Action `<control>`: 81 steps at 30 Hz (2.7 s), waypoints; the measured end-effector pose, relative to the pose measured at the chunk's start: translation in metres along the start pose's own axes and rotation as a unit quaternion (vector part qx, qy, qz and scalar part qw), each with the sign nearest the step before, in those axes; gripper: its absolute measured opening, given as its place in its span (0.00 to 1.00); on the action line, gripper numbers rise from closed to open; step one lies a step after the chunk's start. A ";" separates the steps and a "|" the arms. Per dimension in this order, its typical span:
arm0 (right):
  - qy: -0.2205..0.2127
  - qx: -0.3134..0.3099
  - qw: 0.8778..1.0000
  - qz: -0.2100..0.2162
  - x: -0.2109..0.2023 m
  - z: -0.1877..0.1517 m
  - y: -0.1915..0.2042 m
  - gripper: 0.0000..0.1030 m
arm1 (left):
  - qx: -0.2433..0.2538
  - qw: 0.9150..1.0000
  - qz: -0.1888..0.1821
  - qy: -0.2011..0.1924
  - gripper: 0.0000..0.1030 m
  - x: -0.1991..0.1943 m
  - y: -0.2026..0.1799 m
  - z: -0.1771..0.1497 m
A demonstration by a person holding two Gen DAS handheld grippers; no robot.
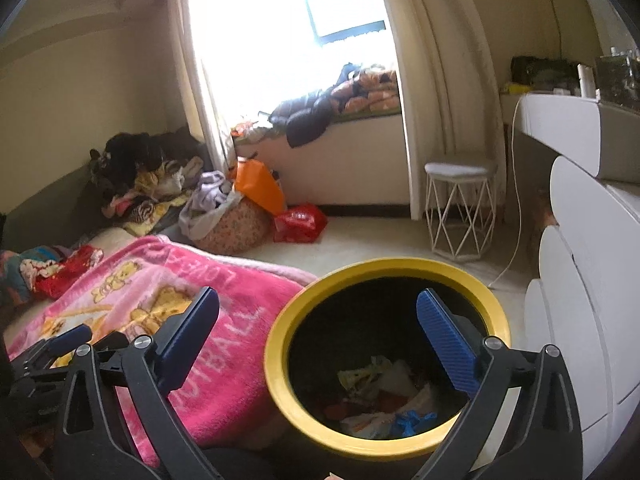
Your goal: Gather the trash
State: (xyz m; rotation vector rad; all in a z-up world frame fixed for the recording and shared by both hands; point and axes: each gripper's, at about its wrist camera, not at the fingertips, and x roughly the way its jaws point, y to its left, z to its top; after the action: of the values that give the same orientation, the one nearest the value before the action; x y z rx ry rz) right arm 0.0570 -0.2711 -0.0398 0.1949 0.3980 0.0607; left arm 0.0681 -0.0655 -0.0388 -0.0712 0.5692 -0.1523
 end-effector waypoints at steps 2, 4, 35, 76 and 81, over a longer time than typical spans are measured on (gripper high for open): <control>-0.015 -0.003 1.000 -0.005 -0.006 -0.005 0.006 0.94 | -0.001 1.000 0.008 -0.014 0.90 -0.008 0.005 -0.002; -0.029 -0.011 1.000 -0.006 -0.013 -0.012 0.015 0.94 | -0.004 1.000 0.018 -0.024 0.90 -0.014 0.011 -0.006; -0.076 -0.077 0.994 -0.016 -0.028 -0.052 0.049 0.94 | -0.022 0.997 0.043 -0.064 0.90 -0.041 0.035 -0.023; -0.078 -0.073 0.994 -0.019 -0.031 -0.052 0.045 0.94 | -0.024 0.997 0.042 -0.066 0.90 -0.041 0.035 -0.023; -0.078 -0.073 0.994 -0.020 -0.032 -0.052 0.045 0.94 | -0.024 0.997 0.042 -0.066 0.90 -0.041 0.034 -0.022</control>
State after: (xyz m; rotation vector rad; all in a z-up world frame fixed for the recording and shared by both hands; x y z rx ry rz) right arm 0.0060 -0.2213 -0.0658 0.0473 0.2402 0.0354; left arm 0.0261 -0.0258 -0.0395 -0.1035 0.4440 -0.0521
